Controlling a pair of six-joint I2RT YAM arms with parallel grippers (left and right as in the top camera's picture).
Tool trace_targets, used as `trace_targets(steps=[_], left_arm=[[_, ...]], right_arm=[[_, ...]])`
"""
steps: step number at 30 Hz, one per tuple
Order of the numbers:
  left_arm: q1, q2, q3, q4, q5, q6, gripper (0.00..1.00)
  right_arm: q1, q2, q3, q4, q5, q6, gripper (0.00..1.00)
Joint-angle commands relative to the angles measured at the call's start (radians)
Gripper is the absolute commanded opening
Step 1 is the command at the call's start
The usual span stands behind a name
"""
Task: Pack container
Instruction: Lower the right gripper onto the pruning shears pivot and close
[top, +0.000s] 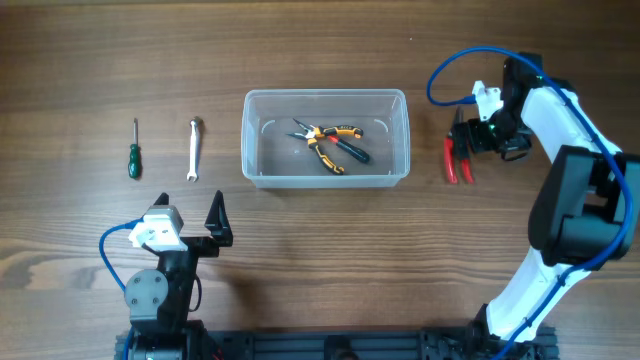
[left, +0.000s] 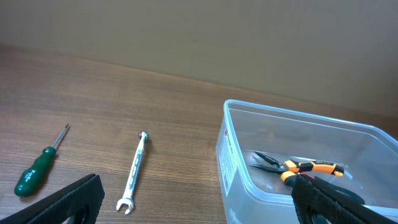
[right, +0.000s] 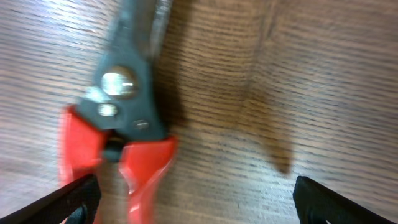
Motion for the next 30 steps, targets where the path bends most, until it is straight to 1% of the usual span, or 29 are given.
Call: trace_targets(steps=[1,22,30], left_arm=[[0.007,-0.007,-0.006,0.0,-0.002,-0.013,1.0],[0.007,-0.007,-0.006,0.001,-0.002,-0.013,1.0],[0.007,-0.007,-0.006,0.0,-0.002,-0.013,1.0]], right_arm=[[0.001,0.048,-0.006,-0.004,0.012,0.011,1.0],[-0.001,0.069,-0.006,0.009,0.026,0.011,1.0],[-0.001,0.07,-0.006,0.005,0.066,0.01,1.0]])
